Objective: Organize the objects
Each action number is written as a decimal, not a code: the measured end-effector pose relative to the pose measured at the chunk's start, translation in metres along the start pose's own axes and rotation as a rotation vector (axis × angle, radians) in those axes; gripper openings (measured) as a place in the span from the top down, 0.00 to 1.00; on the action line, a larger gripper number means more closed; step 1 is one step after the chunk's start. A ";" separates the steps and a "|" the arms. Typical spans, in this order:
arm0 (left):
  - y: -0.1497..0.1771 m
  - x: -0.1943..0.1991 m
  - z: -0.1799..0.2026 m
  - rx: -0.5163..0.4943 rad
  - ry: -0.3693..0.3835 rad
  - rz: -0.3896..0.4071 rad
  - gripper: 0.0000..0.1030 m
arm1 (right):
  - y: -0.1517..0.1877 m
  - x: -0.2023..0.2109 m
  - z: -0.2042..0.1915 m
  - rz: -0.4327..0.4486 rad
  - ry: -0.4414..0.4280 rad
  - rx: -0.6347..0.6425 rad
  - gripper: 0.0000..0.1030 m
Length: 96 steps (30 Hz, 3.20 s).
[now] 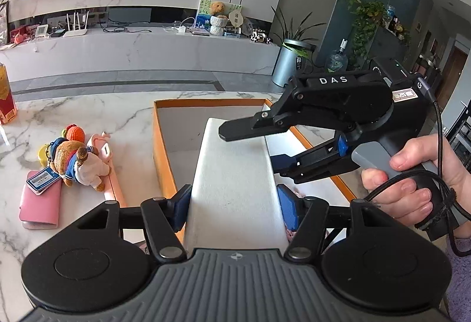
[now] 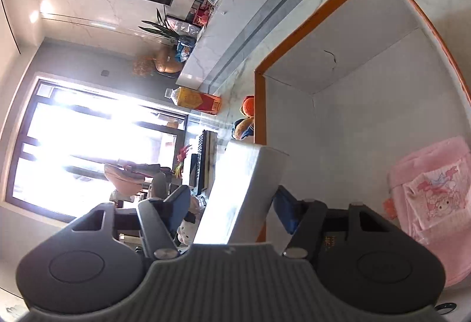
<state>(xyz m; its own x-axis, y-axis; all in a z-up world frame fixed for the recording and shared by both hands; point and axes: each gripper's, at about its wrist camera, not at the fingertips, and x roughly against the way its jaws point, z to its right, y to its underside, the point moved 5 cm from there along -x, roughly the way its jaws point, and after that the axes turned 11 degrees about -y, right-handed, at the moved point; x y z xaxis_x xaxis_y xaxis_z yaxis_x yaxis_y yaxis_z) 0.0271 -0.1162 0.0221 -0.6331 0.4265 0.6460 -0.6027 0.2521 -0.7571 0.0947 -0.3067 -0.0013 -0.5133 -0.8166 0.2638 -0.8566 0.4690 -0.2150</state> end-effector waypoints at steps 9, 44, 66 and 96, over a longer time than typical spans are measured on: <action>0.011 -0.016 -0.005 -0.020 -0.013 -0.087 0.27 | -0.006 -0.013 0.001 -0.017 0.083 0.010 0.68; 0.013 -0.006 -0.092 0.112 -0.135 -0.175 0.21 | -0.068 -0.064 -0.003 -0.329 0.628 0.233 0.71; 0.027 -0.035 -0.130 0.184 -0.487 -0.213 0.21 | -0.048 -0.112 0.040 -0.254 0.652 0.146 0.70; 0.020 -0.017 -0.150 0.212 -0.507 -0.164 0.21 | 0.013 -0.071 -0.006 -0.178 0.774 0.506 0.54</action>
<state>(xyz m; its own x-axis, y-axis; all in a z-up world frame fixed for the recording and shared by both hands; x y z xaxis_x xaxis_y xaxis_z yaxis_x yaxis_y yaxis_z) 0.0991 0.0118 -0.0185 -0.6450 -0.0864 0.7592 -0.7641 0.0774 -0.6404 0.1201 -0.2404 -0.0169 -0.4246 -0.3264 0.8445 -0.8948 0.0089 -0.4464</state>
